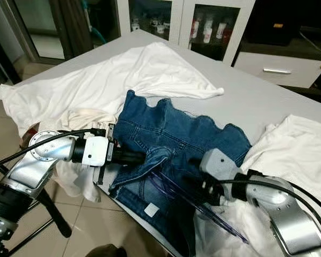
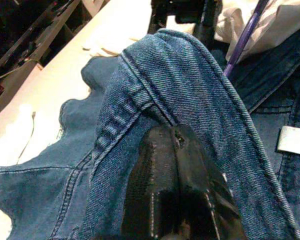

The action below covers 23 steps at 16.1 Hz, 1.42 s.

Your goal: Hang hanger

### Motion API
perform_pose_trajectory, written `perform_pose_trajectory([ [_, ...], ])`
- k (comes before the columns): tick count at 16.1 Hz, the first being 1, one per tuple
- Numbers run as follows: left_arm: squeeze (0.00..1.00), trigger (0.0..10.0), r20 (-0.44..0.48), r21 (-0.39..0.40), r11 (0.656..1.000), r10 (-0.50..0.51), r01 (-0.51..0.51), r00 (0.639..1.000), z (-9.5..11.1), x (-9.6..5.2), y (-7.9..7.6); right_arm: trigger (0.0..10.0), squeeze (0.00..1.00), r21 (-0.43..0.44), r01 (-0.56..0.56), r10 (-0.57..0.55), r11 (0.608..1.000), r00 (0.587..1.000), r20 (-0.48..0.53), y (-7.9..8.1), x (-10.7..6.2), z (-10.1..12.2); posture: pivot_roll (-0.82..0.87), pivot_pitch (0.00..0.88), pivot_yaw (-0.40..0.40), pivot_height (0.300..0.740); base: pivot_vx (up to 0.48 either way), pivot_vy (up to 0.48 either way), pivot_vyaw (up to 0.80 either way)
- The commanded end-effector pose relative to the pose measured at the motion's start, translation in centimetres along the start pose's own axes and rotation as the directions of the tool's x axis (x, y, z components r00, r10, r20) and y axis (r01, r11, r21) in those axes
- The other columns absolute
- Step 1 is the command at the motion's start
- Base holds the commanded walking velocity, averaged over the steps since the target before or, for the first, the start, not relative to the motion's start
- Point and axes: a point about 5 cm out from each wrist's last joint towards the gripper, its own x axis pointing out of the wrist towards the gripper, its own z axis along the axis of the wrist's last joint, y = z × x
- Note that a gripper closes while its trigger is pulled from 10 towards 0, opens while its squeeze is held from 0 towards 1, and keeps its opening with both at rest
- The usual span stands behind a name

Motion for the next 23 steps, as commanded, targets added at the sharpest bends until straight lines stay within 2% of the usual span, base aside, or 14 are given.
perform_pose_trajectory([
  [1,0.00,0.0,-0.013,0.003,1.000,-0.005,0.005,1.000,-0.1,0.1,-0.2,10.0,0.00,0.008,0.026,-0.026,1.000,1.000,-0.017,-0.4,0.3,-0.1,-0.03,0.073,-0.014,0.740,0.000,0.000,0.00],
  [4,0.00,0.0,-0.015,0.003,1.000,-0.004,0.004,1.000,-0.1,0.1,-0.2,10.0,0.00,0.019,0.019,-0.019,1.000,1.000,-0.011,-0.3,0.4,0.0,-0.03,0.073,-0.014,0.740,0.000,0.000,0.00],
  [9,0.00,0.0,-0.020,0.002,1.000,-0.006,0.006,1.000,-0.1,0.0,-0.3,10.0,0.00,0.048,-0.029,0.029,0.998,1.000,0.004,-0.5,-2.9,0.1,-0.03,0.069,-0.011,0.740,0.000,0.000,0.00],
  [11,0.00,0.0,-0.018,0.003,1.000,-0.009,0.009,1.000,-0.2,0.1,-0.3,10.0,0.00,0.047,-0.091,0.090,0.995,0.996,0.029,-0.1,-4.2,0.5,-0.03,0.069,-0.011,0.740,0.000,0.000,0.00],
  [15,0.00,0.0,-0.015,0.003,1.000,-0.012,0.012,1.000,-0.1,0.2,-0.2,10.0,0.00,0.045,-0.090,0.090,0.995,0.996,0.012,-0.4,-4.9,0.2,-0.04,0.066,-0.011,0.740,0.000,0.000,0.00],
  [20,0.00,0.0,-0.017,0.003,1.000,-0.009,0.009,1.000,-0.2,0.2,-0.2,10.0,0.00,0.042,-0.074,0.071,0.996,0.995,0.074,-0.3,-4.2,0.8,-0.03,0.062,-0.012,0.740,0.000,0.000,0.00],
  [23,0.00,0.0,-0.021,0.002,1.000,-0.009,0.009,1.000,-0.2,0.0,-0.3,10.0,0.00,0.059,-0.071,0.066,0.996,0.994,0.086,-0.8,-5.9,0.9,-0.03,0.063,-0.009,0.740,0.000,0.000,0.00],
])
